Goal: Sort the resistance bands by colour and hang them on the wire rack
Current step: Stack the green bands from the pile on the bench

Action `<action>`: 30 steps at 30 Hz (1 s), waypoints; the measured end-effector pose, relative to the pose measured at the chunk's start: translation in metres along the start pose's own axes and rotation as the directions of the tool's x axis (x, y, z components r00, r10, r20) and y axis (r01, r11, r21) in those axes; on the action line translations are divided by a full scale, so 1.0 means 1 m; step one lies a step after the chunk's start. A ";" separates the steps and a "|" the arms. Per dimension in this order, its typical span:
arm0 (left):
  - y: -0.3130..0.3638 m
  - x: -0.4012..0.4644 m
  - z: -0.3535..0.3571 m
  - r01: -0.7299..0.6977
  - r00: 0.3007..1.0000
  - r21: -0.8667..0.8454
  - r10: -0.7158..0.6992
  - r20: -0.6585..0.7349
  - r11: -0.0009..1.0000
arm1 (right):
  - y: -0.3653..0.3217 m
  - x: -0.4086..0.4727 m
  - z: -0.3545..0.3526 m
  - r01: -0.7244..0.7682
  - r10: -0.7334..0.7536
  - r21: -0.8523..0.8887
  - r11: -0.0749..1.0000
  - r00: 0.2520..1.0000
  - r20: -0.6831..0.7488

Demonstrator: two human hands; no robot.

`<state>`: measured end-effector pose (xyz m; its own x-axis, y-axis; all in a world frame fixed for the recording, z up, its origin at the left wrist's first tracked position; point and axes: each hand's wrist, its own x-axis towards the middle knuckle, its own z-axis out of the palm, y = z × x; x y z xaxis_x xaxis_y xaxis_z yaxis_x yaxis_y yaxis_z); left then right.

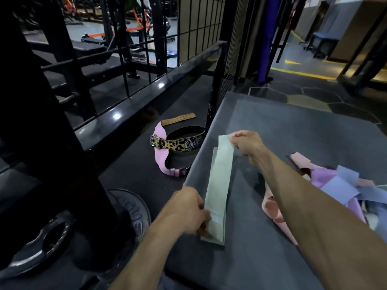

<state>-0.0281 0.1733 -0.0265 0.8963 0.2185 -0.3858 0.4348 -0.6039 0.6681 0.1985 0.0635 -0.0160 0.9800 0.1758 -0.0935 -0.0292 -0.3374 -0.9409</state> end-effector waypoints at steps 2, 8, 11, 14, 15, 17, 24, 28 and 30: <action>0.001 0.001 0.001 0.018 0.999 0.113 -0.013 -0.046 0.993 | 0.009 0.009 0.003 -0.007 0.011 -0.092 0.996 0.999 0.044; 0.006 0.000 0.004 0.043 0.999 0.202 -0.040 -0.019 0.978 | 0.027 0.029 0.011 -0.010 0.038 -0.204 0.979 0.990 0.134; 0.011 0.002 0.006 0.044 0.999 0.230 -0.044 -0.007 0.972 | 0.034 0.036 0.016 0.008 0.024 -0.253 0.967 0.992 0.123; 0.012 0.002 0.007 0.045 0.999 0.229 -0.048 0.009 0.972 | 0.040 0.039 0.018 0.022 0.008 -0.292 0.956 0.995 0.099; 0.013 0.001 0.007 0.044 0.999 0.243 -0.050 0.017 0.969 | 0.041 0.040 0.018 0.037 -0.009 -0.311 0.950 0.996 0.092; 0.012 0.000 0.007 0.041 0.998 0.260 -0.049 0.027 0.965 | 0.044 0.040 0.018 0.066 -0.041 -0.355 0.933 0.996 0.079; 0.017 -0.005 0.006 0.024 0.999 0.359 -0.035 0.025 0.933 | 0.049 0.038 0.019 0.138 -0.121 -0.421 0.897 0.990 0.066; 0.018 -0.007 0.007 0.034 0.999 0.394 -0.044 0.017 0.919 | 0.050 0.041 0.016 0.155 -0.130 -0.445 0.882 0.988 0.087; 0.017 -0.007 0.006 0.037 0.999 0.402 -0.050 0.020 0.915 | 0.049 0.042 0.014 0.160 -0.131 -0.450 0.879 0.987 0.094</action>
<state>-0.0271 0.1565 -0.0162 0.8717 0.2329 -0.4312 0.3963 -0.8525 0.3408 0.2348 0.0675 -0.0709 0.9524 0.3050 0.0004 0.2196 -0.6846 -0.6950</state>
